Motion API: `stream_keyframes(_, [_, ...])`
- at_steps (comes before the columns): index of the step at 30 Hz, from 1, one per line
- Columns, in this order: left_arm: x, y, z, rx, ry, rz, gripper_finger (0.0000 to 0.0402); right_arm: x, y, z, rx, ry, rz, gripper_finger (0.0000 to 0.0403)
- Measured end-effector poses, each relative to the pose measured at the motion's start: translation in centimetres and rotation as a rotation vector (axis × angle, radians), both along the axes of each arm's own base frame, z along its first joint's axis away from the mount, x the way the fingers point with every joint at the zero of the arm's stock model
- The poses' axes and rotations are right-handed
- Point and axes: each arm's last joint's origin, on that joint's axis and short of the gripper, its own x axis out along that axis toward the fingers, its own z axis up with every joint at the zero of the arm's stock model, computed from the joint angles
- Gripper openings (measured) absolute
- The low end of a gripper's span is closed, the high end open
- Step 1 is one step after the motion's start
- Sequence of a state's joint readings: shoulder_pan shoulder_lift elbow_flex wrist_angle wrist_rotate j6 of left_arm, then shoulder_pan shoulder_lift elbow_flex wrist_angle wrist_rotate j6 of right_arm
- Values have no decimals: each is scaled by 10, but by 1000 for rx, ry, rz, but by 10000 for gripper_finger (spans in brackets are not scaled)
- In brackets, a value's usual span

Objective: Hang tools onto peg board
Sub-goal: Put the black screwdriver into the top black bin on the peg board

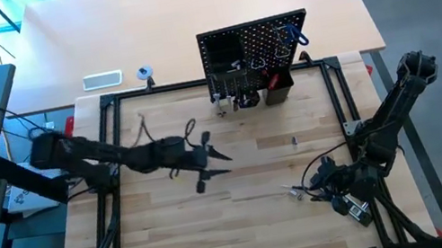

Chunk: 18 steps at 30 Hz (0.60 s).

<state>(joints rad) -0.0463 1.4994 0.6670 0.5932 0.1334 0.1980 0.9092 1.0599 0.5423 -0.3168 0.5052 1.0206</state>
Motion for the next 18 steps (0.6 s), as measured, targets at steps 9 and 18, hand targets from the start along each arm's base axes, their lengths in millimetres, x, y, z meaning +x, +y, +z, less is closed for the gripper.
stream_keyframes(9, [38,-19,-35,-4,-49,-71,156,0,0,0,7,1,-6,158])
stream_keyframes(18, [78,-35,-52,42,-37,-102,156,0,1,-2,6,9,-11,158])
